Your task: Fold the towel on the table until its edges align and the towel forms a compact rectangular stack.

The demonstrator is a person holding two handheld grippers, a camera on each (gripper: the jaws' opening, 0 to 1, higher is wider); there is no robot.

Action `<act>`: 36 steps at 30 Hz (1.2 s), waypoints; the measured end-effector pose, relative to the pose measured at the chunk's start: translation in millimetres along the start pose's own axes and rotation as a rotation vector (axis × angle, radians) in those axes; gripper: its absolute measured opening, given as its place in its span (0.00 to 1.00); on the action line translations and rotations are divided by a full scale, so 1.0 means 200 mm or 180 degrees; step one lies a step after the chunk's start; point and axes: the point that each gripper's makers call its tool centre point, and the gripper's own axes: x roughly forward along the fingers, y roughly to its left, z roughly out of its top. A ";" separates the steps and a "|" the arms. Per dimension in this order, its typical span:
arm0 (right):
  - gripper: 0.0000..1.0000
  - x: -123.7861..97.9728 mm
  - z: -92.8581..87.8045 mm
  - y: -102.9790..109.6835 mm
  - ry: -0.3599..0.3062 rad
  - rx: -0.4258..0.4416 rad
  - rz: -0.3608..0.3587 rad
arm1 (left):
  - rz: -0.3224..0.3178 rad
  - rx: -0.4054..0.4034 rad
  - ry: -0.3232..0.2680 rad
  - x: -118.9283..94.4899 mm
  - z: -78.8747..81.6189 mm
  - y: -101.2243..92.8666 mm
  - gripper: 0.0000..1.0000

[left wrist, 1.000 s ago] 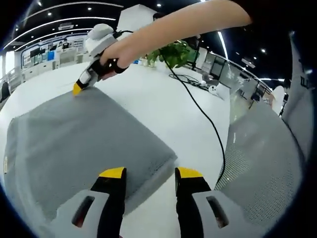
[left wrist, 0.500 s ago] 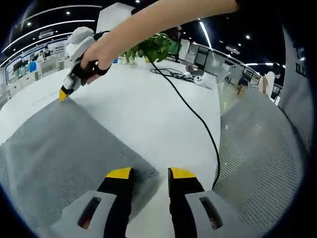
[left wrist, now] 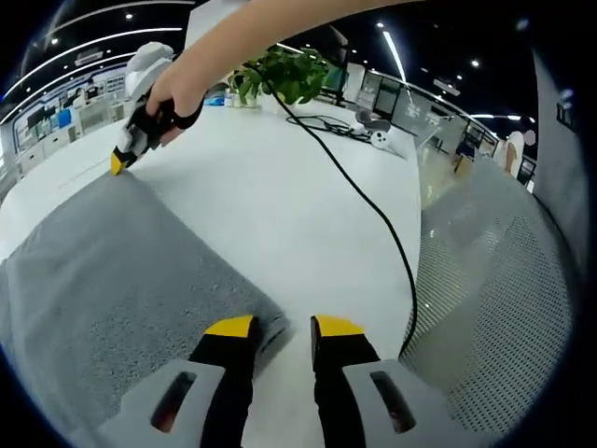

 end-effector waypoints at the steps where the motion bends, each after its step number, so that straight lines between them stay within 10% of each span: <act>1: 0.13 0.00 0.00 0.00 0.0004 0.0004 0.0001 | 0.0044 -0.0008 0.0006 0.00 0.00 0.01 0.20; 16: 0.05 0.02 -0.01 -0.03 -0.0062 0.0098 -0.0002 | 0.0277 0.0145 0.0070 0.03 -0.01 0.05 0.11; 36: 0.01 -0.16 0.01 -0.11 -0.0084 0.0136 -0.0088 | -0.0006 -0.0023 -0.0142 0.07 0.09 -0.06 0.03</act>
